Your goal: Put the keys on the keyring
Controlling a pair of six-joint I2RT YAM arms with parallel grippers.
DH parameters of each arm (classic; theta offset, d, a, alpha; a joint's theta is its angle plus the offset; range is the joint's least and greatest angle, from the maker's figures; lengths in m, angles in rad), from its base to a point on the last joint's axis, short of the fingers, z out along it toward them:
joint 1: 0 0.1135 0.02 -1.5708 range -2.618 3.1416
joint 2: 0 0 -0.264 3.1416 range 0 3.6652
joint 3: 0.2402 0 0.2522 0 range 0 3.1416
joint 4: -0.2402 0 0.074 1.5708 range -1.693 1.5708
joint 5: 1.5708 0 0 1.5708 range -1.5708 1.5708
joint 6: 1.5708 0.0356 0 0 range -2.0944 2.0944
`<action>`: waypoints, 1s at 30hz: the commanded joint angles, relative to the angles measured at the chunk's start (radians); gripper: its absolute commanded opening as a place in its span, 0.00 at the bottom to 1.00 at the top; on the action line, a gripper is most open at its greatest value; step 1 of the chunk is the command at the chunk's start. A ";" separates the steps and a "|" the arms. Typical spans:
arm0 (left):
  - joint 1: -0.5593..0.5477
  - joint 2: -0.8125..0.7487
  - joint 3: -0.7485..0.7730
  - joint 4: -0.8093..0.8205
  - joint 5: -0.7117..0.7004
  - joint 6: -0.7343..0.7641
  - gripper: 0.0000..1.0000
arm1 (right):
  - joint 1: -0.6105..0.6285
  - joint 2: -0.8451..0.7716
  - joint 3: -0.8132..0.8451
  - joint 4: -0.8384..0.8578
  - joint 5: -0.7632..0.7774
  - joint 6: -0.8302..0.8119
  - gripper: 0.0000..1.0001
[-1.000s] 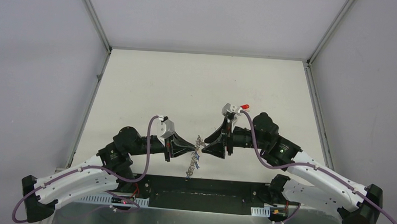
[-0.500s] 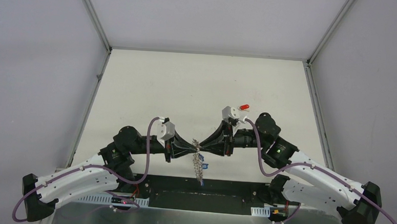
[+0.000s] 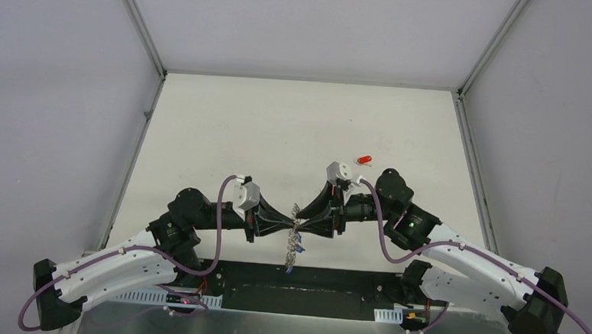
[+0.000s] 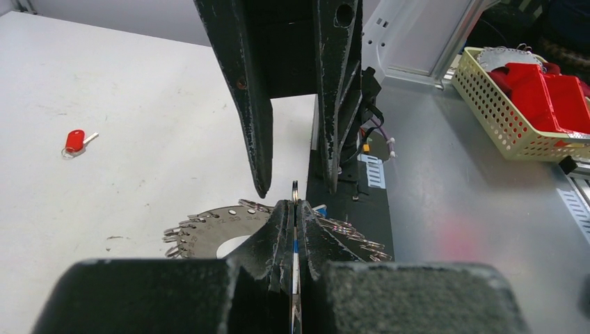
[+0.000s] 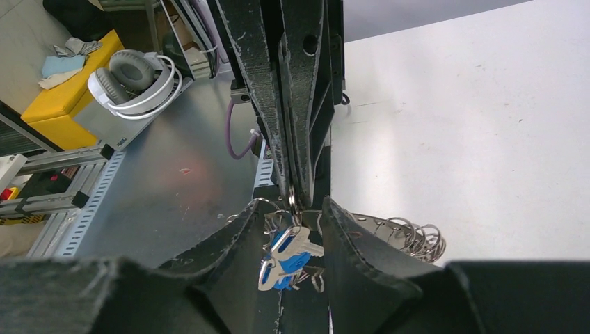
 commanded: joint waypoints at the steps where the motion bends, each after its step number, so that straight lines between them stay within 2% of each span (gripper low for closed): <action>1: -0.009 -0.009 0.059 0.097 0.027 0.008 0.00 | 0.007 -0.007 -0.008 0.048 0.018 -0.027 0.37; 5: -0.008 -0.007 0.058 0.109 0.030 0.005 0.00 | 0.008 -0.003 -0.011 0.049 0.016 -0.026 0.24; 9: -0.009 -0.005 0.057 0.119 0.036 0.002 0.00 | 0.008 0.007 -0.008 0.048 0.008 -0.027 0.16; 15: -0.009 -0.010 0.056 0.125 0.032 0.002 0.00 | 0.008 0.016 -0.003 0.049 -0.018 -0.032 0.14; 18: -0.009 -0.011 0.056 0.126 0.032 0.000 0.00 | 0.008 0.015 0.000 0.047 -0.035 -0.035 0.00; 22: -0.009 -0.018 0.054 0.108 0.023 -0.001 0.01 | 0.008 0.007 0.025 -0.008 -0.030 -0.041 0.00; 23: -0.009 -0.020 0.055 0.097 0.017 0.000 0.06 | 0.008 0.005 0.038 -0.042 -0.023 -0.046 0.00; 26: -0.009 -0.038 0.066 0.029 -0.018 0.006 0.32 | 0.008 0.008 0.098 -0.177 0.010 -0.074 0.00; 28: -0.009 -0.051 0.077 -0.027 -0.042 0.016 0.39 | 0.008 0.021 0.155 -0.316 0.050 -0.093 0.00; 30: -0.009 -0.062 0.088 -0.074 -0.054 0.031 0.42 | 0.008 0.045 0.215 -0.442 0.087 -0.119 0.00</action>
